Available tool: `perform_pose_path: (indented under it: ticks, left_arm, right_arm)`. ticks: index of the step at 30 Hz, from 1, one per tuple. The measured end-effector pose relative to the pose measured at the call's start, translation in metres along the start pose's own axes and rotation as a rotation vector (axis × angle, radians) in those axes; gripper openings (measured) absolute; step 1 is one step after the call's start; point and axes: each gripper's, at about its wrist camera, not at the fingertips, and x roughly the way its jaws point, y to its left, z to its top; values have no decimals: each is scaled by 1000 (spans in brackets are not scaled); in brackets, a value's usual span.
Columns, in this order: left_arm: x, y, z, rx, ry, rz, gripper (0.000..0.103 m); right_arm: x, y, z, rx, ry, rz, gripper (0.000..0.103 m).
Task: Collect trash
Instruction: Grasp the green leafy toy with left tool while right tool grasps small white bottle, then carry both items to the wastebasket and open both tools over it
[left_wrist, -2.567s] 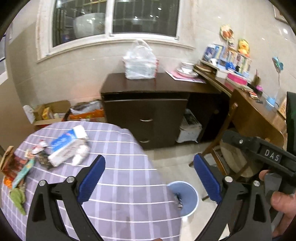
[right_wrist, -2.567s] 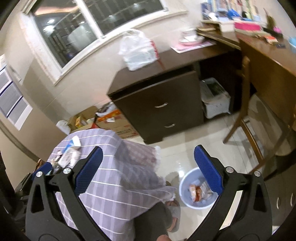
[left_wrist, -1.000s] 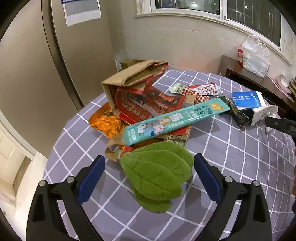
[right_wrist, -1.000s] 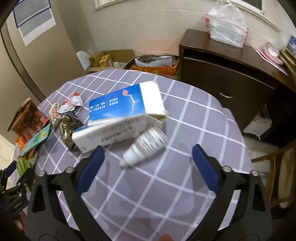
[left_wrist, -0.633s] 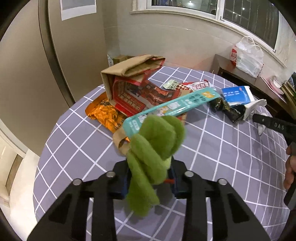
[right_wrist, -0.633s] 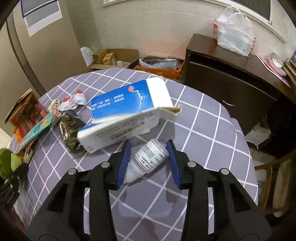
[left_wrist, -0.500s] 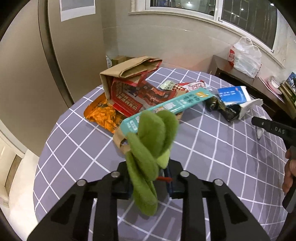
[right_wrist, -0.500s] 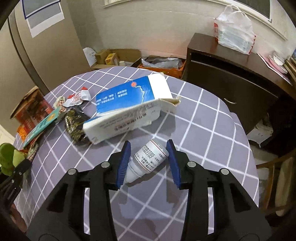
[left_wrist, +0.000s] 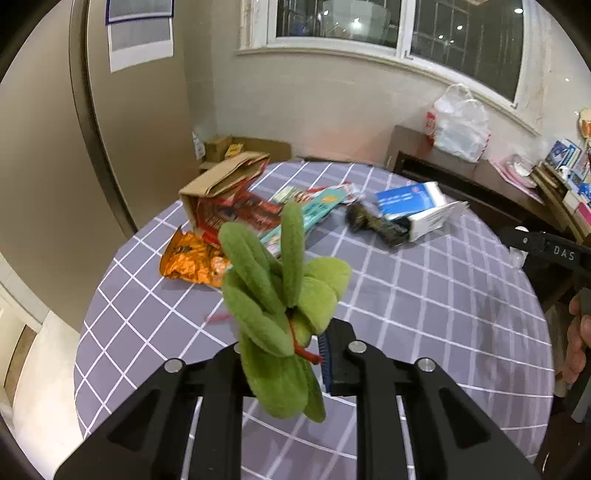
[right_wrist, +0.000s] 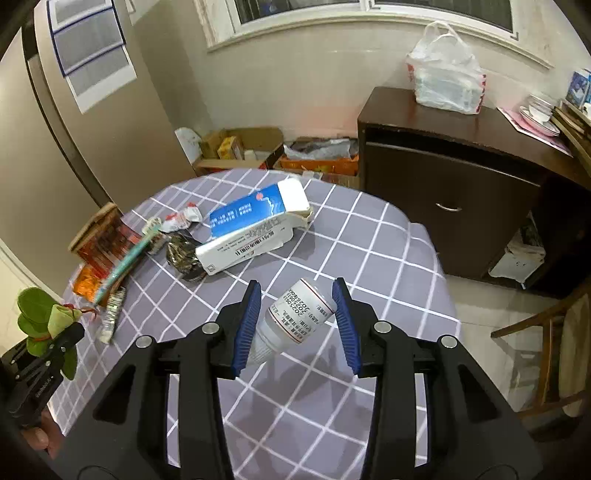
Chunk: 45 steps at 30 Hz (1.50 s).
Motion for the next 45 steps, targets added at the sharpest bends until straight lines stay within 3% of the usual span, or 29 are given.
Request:
perform_pose_path:
  ticks: [11,17,26,34,45]
  left_arm:
    - [-45,-40,11,36,-76,-128,16]
    - [-57,-96,23,124,-111,-215,16]
    - [-63,-209,27,279,-114,-384,16]
    - [-44,-307,4,417,-31,-505,16]
    - [4,-386,-36,530,124,-555,17]
  right_arm:
    - [-63,-31,-4,44,-101,8,40]
    - [-105,-66,-12,96,-163,-13,40]
    - [-171,-145,-34,216,-249,-111,40]
    - [-185,-215,-71,352,-227,-190,40]
    - [-149,-275,-117,489,-119,-207,40]
